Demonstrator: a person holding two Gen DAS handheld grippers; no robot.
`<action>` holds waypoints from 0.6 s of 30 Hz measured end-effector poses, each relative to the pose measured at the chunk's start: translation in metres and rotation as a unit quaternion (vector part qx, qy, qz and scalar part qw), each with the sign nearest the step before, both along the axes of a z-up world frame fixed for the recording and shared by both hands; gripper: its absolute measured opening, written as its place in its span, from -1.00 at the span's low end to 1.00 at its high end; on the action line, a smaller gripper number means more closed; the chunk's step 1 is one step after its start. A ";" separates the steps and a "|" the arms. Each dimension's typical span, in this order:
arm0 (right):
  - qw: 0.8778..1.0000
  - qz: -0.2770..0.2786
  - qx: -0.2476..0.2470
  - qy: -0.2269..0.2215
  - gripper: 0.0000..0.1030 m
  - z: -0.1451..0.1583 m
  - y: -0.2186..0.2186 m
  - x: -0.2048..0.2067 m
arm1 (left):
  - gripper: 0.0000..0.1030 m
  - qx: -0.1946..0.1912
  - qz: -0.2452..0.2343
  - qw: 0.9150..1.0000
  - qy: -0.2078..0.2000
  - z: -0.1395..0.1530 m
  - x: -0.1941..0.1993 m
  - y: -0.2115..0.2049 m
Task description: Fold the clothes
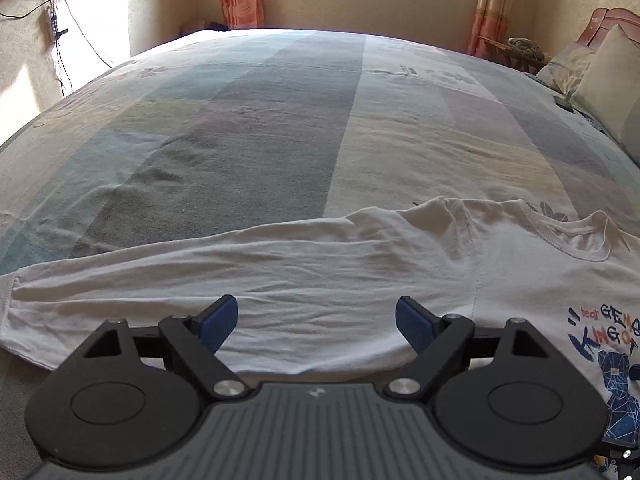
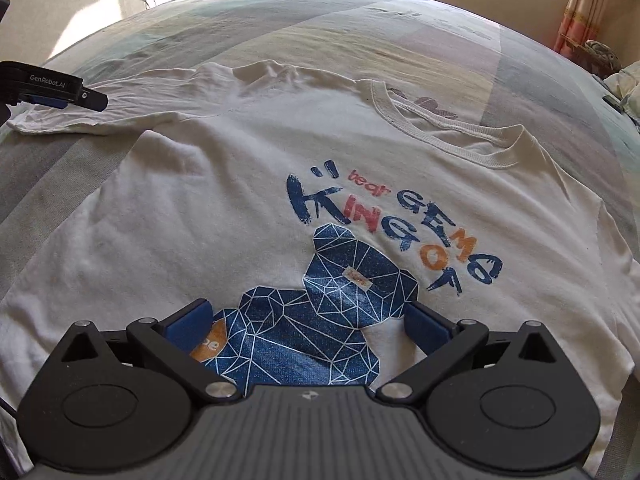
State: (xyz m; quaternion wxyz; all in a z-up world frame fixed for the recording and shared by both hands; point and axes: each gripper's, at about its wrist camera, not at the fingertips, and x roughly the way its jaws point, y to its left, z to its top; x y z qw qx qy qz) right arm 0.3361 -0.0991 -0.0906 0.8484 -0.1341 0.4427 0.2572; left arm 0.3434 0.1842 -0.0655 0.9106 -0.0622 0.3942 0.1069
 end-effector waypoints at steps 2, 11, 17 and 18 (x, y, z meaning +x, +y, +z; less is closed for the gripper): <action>1.000 -0.005 0.000 -0.003 1.00 0.000 0.001 -0.001 | 0.68 0.002 -0.010 1.000 0.002 -0.007 0.011 -0.012; 1.000 -0.004 0.004 -0.009 1.00 -0.001 0.000 -0.002 | 0.69 -0.051 0.000 0.999 0.017 -0.024 -0.025 0.007; 1.000 0.000 0.000 -0.004 1.00 -0.001 0.001 0.000 | 0.73 -0.063 0.084 0.994 -0.033 -0.011 -0.010 0.080; 1.000 0.000 0.000 -0.003 1.00 -0.001 0.001 0.001 | 0.73 -0.059 0.095 0.993 -0.030 -0.016 -0.005 0.090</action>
